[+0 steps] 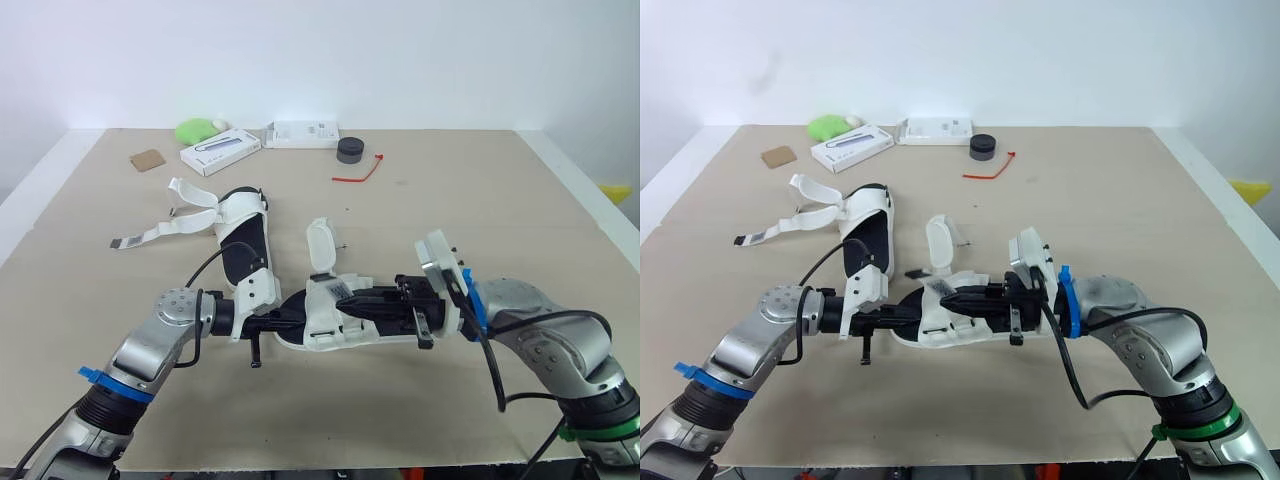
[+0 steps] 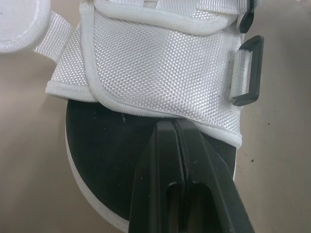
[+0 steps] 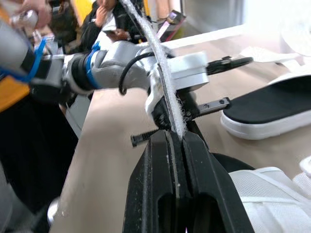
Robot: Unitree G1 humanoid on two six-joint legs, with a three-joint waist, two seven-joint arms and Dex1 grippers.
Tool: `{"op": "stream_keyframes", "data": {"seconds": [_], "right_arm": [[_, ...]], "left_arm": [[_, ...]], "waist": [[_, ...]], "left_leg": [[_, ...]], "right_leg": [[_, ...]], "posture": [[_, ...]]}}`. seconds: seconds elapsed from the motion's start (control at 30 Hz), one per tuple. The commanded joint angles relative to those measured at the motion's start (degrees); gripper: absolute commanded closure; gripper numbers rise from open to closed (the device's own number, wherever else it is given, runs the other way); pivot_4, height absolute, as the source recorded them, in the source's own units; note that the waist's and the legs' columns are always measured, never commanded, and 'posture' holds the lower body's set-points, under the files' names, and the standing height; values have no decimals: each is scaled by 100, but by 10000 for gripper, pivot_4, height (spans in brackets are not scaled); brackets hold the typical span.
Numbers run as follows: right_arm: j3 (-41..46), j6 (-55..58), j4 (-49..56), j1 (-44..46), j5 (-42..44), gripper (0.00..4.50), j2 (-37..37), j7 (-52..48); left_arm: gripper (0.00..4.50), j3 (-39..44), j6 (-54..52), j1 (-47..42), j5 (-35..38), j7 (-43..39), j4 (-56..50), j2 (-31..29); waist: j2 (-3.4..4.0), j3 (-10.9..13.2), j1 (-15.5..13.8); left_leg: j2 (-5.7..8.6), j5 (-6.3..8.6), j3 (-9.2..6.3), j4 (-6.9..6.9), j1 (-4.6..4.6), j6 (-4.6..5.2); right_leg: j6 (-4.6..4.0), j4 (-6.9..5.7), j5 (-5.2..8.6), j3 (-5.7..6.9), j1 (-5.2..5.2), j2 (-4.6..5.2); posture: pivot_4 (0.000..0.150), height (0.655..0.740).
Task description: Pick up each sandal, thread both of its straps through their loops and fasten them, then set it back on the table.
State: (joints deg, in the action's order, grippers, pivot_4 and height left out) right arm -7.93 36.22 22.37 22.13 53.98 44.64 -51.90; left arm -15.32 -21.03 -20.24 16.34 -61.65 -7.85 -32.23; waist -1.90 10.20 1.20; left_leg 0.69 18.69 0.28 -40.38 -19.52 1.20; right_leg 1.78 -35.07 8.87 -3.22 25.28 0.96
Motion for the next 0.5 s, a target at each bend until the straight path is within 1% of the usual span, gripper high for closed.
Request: {"op": "stream_keyframes", "data": {"seconds": [0.03,0.27,0.5], "right_arm": [[355,771,-33,403,467,44343,-86,462],[437,2089,-548,979,775,44343,-354,1152],[554,2739,-964,1236,628,44343,-630,1628]], "left_arm": [[45000,-59,-26,84,-88,23,66,-15],[45000,-53,-37,95,-84,50,56,6],[45000,-33,-69,128,-76,89,13,12]], "waist": [[0,0,1],[0,0,1],[1,-1,4]], "left_leg": [[0,0,0,0,0,0],[0,0,-3,0,-4,0],[0,0,-5,0,-8,0]], "right_leg": [[0,0,0,-1,1,0],[0,1,0,1,1,0],[1,3,-1,3,2,0]], "posture": [[1500,7400],[1500,7400],[1500,7400]]}}
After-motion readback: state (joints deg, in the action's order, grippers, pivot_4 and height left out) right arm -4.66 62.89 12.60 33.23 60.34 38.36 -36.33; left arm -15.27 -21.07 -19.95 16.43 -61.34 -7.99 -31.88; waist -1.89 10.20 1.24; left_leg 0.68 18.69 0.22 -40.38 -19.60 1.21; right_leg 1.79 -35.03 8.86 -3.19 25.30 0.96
